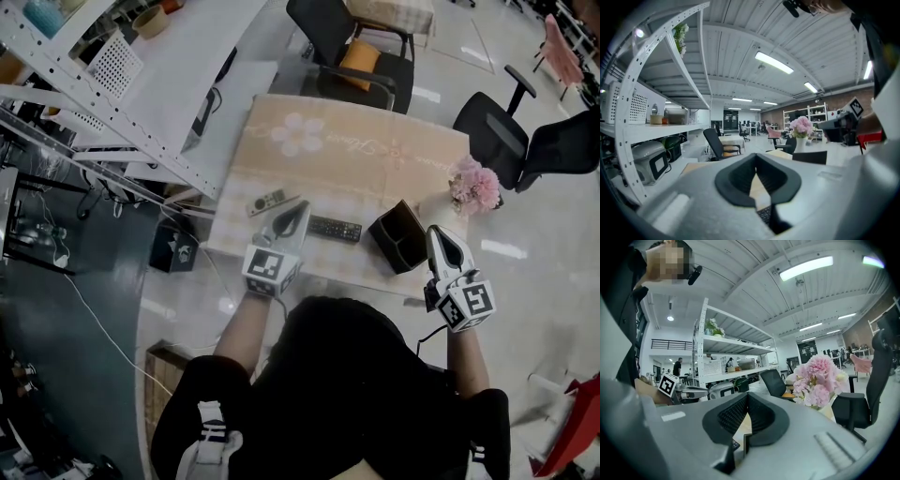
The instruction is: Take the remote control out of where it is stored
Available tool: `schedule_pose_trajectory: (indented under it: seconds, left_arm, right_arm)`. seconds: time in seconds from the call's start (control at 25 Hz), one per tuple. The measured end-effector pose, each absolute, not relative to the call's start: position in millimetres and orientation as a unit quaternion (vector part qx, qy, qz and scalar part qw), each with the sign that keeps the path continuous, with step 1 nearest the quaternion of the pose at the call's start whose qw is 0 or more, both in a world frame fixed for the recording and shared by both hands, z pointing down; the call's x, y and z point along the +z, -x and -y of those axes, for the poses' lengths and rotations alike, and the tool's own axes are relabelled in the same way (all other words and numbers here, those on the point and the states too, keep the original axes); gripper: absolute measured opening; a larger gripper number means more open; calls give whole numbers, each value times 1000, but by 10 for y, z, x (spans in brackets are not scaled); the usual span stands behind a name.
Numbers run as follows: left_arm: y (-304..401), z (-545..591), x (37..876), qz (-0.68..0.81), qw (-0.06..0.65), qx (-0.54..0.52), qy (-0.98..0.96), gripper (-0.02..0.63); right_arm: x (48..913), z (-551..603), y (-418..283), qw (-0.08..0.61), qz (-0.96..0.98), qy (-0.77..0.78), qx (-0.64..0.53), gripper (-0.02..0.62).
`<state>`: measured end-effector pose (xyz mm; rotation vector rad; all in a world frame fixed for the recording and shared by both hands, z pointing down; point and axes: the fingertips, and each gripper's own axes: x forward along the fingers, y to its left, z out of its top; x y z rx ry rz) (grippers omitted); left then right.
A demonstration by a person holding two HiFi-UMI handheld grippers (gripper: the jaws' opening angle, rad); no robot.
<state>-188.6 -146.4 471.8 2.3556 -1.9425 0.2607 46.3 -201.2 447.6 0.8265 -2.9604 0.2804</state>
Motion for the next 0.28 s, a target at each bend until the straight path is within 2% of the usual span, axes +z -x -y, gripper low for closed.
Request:
schedule_pose_trajectory:
  seconds: [0.28]
  left_arm:
    - [1882,1528,4786,633,44,87,-768,3]
  right_arm:
    - [4479,2078,-455,23,960,-265,87,3]
